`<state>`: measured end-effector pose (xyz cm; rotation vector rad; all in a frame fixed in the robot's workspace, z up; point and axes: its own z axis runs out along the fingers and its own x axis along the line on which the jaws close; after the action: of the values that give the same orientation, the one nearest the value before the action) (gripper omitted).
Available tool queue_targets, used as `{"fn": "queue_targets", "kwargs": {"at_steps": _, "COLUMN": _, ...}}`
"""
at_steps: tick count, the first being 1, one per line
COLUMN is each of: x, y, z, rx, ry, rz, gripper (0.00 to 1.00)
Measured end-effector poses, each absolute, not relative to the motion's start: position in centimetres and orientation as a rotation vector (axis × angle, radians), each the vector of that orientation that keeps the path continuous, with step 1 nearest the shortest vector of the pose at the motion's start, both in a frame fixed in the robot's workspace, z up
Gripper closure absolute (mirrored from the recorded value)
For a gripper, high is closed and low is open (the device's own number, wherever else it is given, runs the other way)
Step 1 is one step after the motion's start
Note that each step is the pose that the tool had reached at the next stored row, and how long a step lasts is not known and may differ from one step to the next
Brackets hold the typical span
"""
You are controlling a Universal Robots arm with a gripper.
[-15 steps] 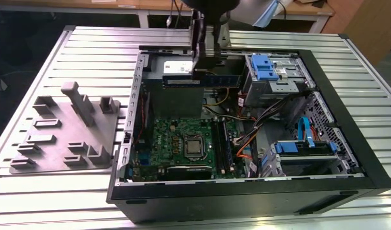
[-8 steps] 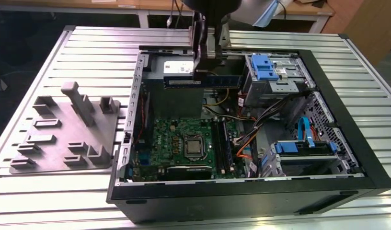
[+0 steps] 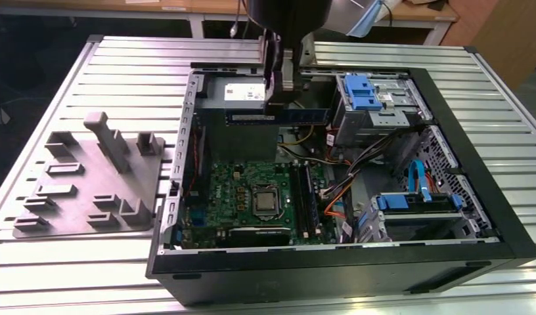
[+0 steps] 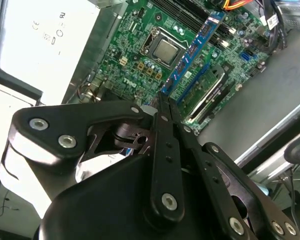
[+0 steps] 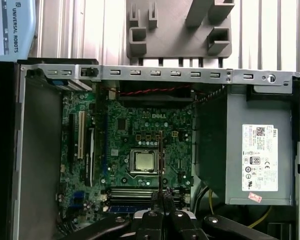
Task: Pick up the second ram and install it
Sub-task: 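Pick up the second ram and move it above second insertion slot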
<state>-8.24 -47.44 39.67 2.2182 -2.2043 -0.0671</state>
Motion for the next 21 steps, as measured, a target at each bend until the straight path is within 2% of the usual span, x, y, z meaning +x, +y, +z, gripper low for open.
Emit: {"fn": "queue_targets", "kwargs": {"at_steps": 21, "x": -8.0, "y": -47.6, "z": 35.9, "rx": 2.221, "ry": -2.206, "rz": -0.074, "gripper": 0.89}}
